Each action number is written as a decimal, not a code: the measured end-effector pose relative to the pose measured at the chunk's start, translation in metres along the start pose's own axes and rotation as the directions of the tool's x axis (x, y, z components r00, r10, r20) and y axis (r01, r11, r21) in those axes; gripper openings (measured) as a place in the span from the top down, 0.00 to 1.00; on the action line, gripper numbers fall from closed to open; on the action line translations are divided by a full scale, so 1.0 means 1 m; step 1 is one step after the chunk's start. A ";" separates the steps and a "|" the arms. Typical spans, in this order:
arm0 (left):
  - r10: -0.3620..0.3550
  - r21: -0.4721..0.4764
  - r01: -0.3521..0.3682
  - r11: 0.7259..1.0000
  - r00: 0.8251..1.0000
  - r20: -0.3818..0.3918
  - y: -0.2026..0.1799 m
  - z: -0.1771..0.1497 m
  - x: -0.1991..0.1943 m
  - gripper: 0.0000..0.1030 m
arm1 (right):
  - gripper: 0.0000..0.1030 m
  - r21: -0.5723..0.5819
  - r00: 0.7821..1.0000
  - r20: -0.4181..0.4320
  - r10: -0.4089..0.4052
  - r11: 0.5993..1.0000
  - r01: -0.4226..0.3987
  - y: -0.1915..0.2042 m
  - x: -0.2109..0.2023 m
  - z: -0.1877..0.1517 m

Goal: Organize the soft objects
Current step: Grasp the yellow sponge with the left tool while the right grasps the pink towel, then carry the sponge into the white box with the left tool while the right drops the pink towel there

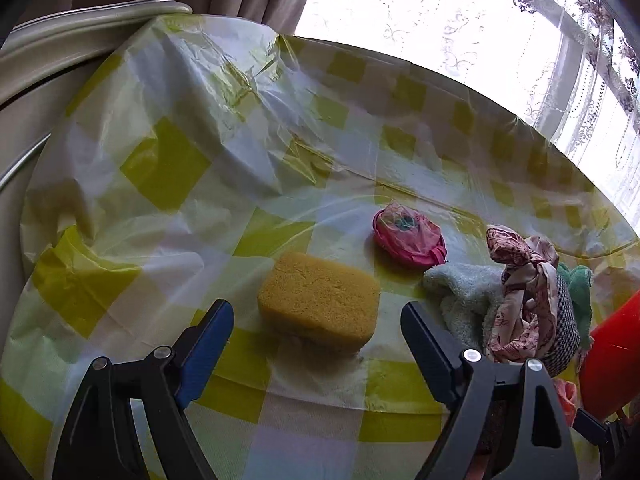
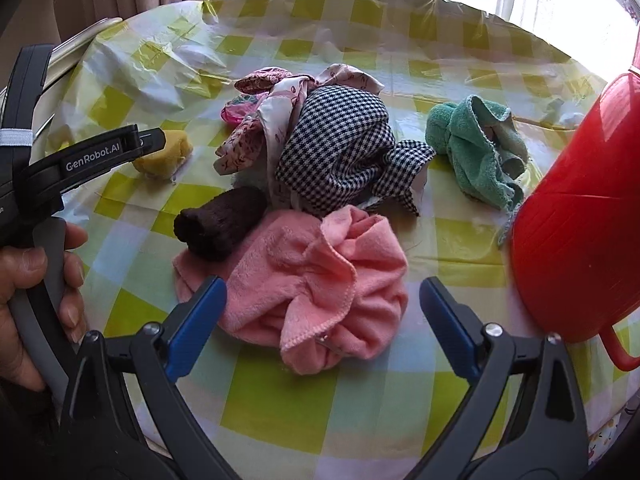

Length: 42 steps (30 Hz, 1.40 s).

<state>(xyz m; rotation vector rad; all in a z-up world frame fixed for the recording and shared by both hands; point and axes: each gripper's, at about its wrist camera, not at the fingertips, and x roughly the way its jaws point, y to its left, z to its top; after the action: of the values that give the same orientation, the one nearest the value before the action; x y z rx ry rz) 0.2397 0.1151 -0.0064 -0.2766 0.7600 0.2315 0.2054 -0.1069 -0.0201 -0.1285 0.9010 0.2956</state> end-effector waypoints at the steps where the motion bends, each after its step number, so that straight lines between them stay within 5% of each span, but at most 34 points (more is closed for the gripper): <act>1: 0.005 0.002 -0.005 1.000 1.000 -0.010 0.000 0.001 0.005 0.16 | 0.05 0.001 1.000 -0.006 0.003 1.000 -0.003 0.000 0.003 0.001; 5: 0.003 0.004 -0.003 1.000 0.998 -0.060 -0.001 0.000 0.021 0.17 | 0.05 0.010 0.999 -0.031 0.015 1.000 -0.015 -0.001 0.014 0.004; 7: -0.002 0.003 0.003 1.000 0.997 -0.078 -0.001 0.000 0.024 0.33 | 0.05 0.015 0.999 -0.051 0.017 1.000 -0.017 -0.001 0.020 0.005; 11: 0.002 0.029 0.000 1.000 0.997 -0.083 -0.006 -0.001 0.024 0.39 | 0.09 0.022 0.997 -0.066 0.034 0.999 -0.032 -0.001 0.026 0.004; 21: -0.001 0.056 0.005 0.998 0.998 -0.069 -0.017 -0.025 -0.004 0.45 | 0.61 0.029 0.997 -0.031 0.073 0.997 -0.072 -0.004 0.011 -0.003; 42: -0.122 0.059 0.120 0.991 0.992 0.030 -0.048 -0.061 -0.095 0.45 | 0.70 0.090 0.994 0.062 0.088 0.992 -0.093 -0.031 -0.057 -0.042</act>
<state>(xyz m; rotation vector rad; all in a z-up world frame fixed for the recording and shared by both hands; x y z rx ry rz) 0.1485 0.0403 0.0259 -0.2631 0.7124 0.0992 0.1500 -0.1573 -0.0018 0.0066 0.8627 0.3400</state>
